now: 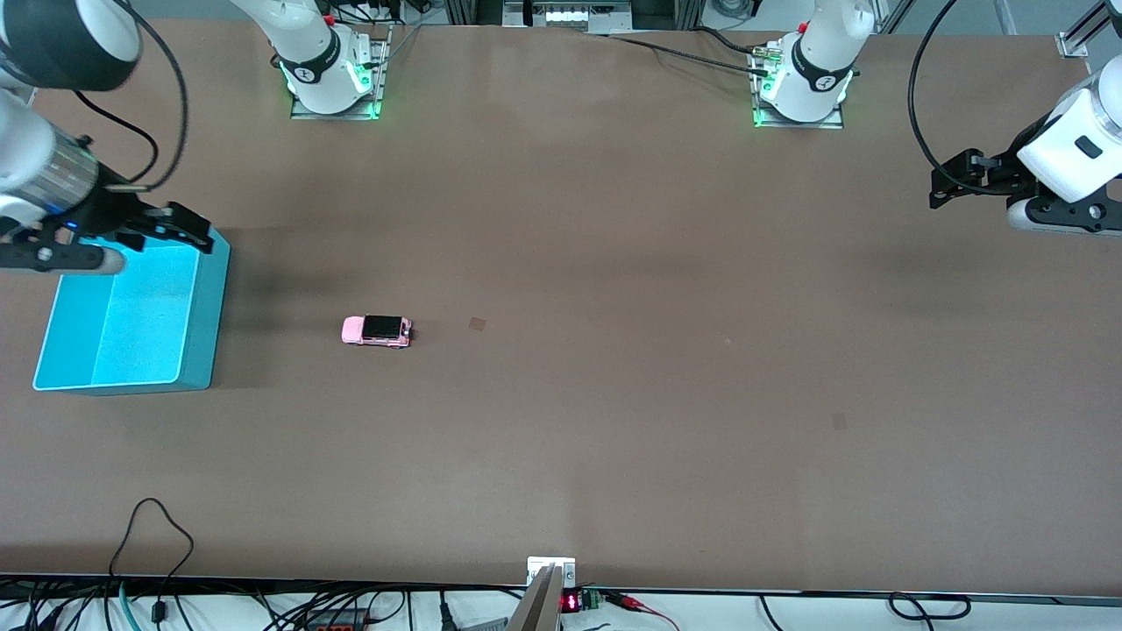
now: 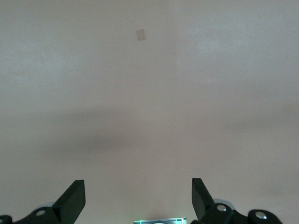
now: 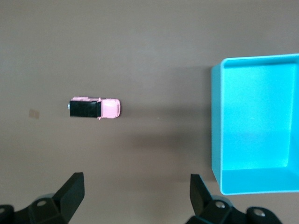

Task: Wind and store pink jeep toy
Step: 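Move the right gripper toward the rolling pink jeep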

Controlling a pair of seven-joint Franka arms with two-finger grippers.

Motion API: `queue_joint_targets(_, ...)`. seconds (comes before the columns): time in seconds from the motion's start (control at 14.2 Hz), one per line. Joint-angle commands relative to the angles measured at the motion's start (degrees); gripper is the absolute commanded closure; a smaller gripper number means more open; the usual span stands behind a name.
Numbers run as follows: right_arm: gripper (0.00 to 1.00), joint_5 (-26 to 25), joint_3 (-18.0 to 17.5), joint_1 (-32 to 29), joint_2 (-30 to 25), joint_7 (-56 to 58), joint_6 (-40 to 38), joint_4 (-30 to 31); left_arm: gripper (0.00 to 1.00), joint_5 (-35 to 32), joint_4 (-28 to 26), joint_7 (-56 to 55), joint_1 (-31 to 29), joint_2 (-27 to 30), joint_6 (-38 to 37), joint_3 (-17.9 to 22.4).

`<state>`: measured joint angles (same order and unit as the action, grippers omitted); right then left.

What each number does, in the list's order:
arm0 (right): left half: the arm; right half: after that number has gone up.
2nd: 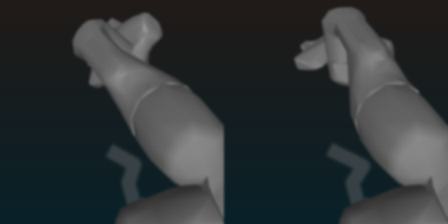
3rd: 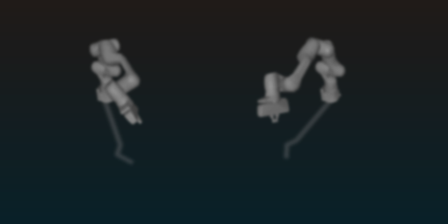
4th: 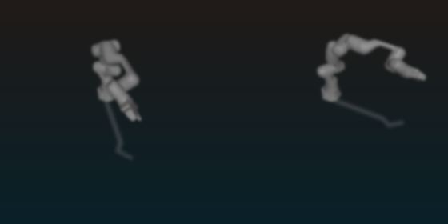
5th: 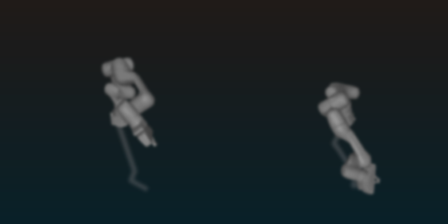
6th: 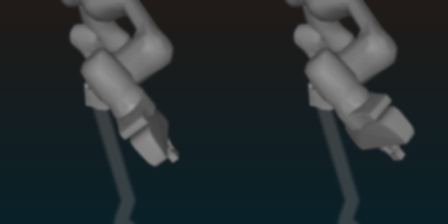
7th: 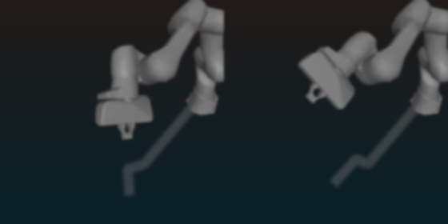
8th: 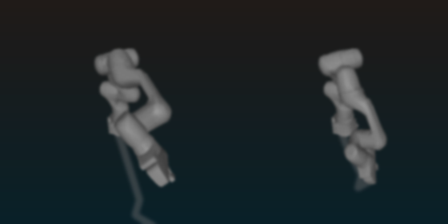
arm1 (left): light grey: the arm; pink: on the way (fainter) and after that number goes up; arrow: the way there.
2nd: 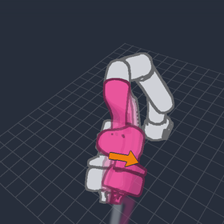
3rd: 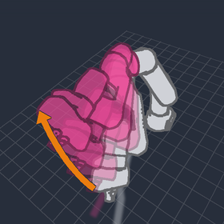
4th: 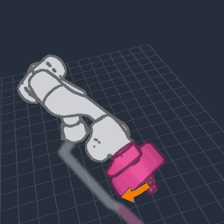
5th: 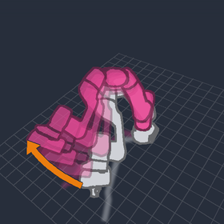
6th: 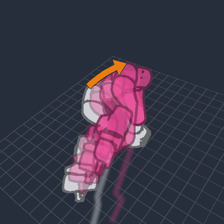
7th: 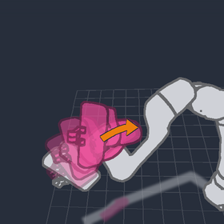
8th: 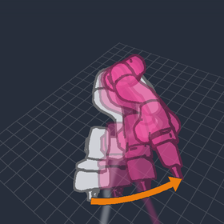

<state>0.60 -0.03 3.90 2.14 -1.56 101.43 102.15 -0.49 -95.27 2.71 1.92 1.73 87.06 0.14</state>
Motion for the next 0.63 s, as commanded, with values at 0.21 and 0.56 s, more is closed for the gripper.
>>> queue_joint_targets(0.21,0.0,0.0,-4.1,2.6,1.0,6.1,9.7,8.1,0.0,0.4,1.9,1.1,0.2,-0.9,-1.5,0.0)
queue_joint_targets(0.56,0.0,-0.1,-10.1,2.7,5.1,17.4,15.0,10.8,0.0,0.4,2.5,1.0,0.2,-0.9,-1.6,0.1)
